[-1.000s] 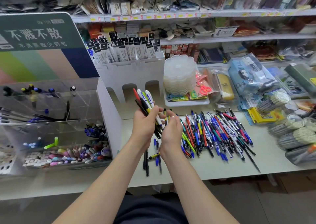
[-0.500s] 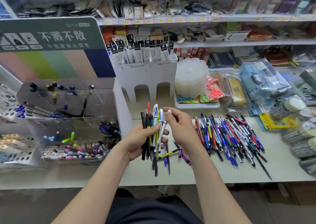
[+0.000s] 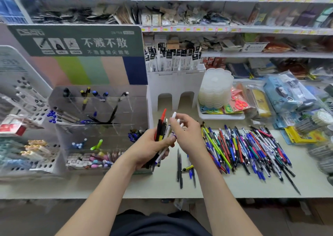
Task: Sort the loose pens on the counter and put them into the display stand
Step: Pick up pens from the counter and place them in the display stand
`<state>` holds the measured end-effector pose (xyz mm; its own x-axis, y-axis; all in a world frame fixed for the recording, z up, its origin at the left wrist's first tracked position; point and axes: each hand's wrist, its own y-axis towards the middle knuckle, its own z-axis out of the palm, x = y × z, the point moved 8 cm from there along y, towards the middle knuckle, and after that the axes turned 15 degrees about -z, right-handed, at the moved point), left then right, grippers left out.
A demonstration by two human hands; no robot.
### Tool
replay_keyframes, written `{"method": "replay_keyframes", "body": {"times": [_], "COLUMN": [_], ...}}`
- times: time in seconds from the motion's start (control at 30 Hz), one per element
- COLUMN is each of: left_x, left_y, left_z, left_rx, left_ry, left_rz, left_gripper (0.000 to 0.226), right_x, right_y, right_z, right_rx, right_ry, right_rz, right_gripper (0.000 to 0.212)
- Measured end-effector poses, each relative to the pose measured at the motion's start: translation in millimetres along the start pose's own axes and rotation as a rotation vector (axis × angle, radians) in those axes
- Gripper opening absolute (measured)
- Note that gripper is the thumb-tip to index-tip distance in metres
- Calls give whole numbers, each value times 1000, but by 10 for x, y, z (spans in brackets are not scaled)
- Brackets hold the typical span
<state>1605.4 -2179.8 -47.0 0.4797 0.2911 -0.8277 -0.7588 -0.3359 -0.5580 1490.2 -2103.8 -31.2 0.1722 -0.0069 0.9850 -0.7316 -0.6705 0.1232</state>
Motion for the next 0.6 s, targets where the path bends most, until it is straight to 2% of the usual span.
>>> {"method": "replay_keyframes", "body": {"times": [0.13, 0.23, 0.37, 0.47, 0.6], "left_x": [44, 48, 50, 85, 121], "left_y": [-203, -368, -546, -630, -692], "left_z": [-381, -672, -1051, -1329, -1650], "left_rx": [18, 13, 29, 5, -52], "left_ry": [3, -12, -37, -55, -87], "left_rz": [19, 28, 65, 118, 153], "left_gripper": [14, 16, 32, 33, 30], "right_x": [22, 110, 253, 284, 289], "right_y": [-41, -104, -128, -191, -404], "right_z": [411, 664, 998, 1279, 1825], "right_rx": [25, -22, -73, -97, 1], "right_ry": [54, 100, 108, 250, 323], "right_rz": [29, 75, 73, 139, 220], "right_gripper": [21, 13, 10, 4, 35]}}
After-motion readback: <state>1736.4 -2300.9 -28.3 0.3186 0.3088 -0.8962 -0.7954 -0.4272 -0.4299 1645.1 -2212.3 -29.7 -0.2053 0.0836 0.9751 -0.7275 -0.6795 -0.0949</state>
